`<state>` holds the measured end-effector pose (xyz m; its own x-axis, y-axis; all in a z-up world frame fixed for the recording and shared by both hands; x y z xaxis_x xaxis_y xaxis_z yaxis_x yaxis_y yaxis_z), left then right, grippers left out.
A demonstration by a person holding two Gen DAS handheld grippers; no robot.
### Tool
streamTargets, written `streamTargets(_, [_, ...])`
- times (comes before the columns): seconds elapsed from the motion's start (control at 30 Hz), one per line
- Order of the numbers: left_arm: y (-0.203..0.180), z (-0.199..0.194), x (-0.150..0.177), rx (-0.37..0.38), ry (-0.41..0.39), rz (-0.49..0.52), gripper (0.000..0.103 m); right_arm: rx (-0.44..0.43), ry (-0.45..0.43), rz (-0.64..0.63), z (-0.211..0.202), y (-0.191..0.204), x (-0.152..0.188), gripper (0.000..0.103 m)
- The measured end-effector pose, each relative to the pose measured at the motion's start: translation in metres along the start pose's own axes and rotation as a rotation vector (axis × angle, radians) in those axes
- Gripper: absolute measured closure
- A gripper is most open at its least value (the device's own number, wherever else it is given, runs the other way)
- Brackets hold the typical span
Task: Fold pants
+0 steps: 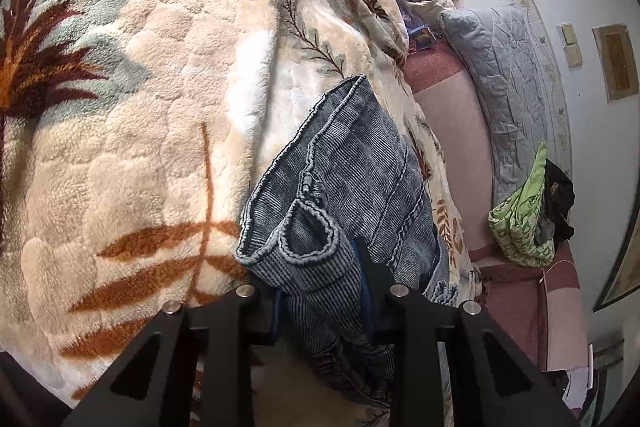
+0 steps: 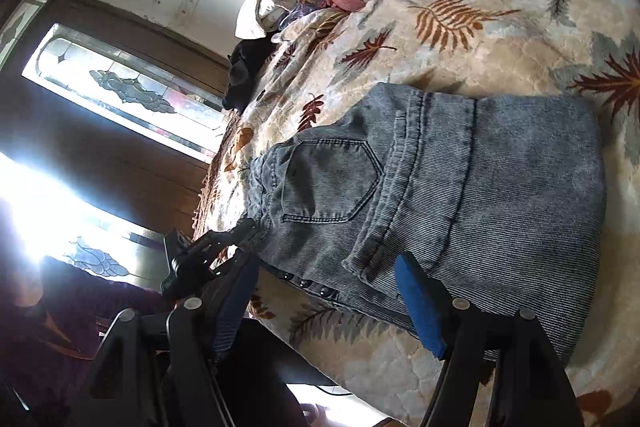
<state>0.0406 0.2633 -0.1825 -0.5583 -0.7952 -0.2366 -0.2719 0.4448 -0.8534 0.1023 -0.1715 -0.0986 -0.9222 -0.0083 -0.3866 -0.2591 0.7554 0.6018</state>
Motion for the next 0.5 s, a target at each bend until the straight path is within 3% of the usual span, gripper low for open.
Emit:
streamTargets(0.17, [-0.002,0.002,0.000,-0.019,-0.004,0.025,0.083,0.015,0.006,-0.083,-0.023,0.026,-0.018,0.029])
streamTargets(0.33, [-0.006,0.004,0.001,-0.041,-0.012,0.047,0.083,0.077,0.007,-0.166,-0.036,0.051,-0.046,0.029])
streamTargets(0.5, [-0.011,0.005,0.002,-0.077,-0.020,0.092,0.083,0.066,0.087,-0.296,-0.003,0.103,-0.090,0.029])
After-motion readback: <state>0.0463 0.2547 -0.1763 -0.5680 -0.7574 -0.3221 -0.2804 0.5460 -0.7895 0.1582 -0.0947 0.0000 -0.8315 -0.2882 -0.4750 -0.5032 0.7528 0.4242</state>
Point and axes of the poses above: each gripper's, at about its wrist camera, not at the fingertips, and z roughly the way its jaws point, y to its left, x to its underside, the point moved 1 cm from there along z, roughly the way its jaws point, and after that the axes turned 10 degrees about x, right-handed, at the moved point
